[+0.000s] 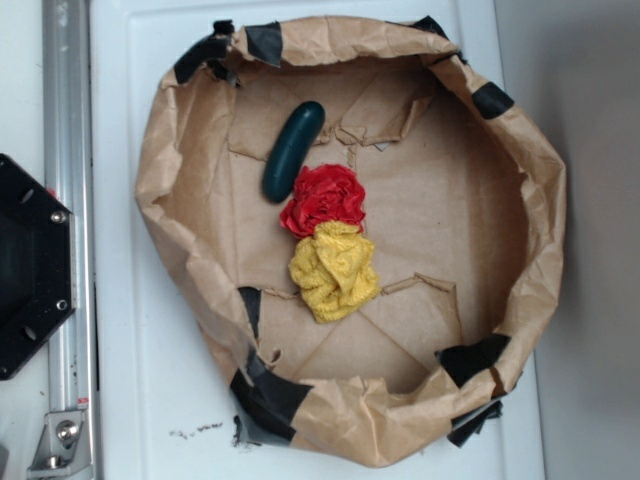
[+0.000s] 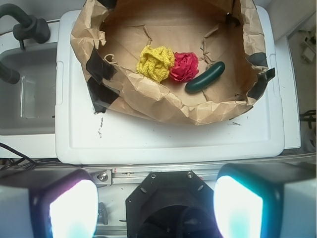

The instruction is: Grab the yellow cloth.

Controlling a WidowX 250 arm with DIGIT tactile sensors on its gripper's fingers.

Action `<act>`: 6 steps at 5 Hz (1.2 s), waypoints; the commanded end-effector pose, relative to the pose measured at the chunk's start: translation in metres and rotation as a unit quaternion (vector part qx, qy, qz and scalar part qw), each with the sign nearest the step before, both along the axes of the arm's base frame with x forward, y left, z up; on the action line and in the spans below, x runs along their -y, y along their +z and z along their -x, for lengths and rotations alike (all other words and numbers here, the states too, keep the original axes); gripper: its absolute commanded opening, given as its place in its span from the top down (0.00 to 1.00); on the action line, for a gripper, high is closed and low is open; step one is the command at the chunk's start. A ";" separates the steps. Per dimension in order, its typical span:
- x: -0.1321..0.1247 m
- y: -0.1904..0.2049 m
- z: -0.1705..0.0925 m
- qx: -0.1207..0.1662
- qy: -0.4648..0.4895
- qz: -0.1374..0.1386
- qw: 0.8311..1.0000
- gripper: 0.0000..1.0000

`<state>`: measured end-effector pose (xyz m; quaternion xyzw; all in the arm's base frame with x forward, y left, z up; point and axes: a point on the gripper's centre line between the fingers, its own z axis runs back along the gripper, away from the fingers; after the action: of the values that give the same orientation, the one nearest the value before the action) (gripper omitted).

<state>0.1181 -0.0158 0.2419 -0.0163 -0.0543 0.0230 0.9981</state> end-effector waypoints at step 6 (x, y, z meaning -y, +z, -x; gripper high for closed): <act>-0.010 -0.032 -0.014 -0.048 0.031 -0.046 0.997 0.00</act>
<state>0.1303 -0.0043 0.2051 0.0315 -0.0013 0.0571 0.9979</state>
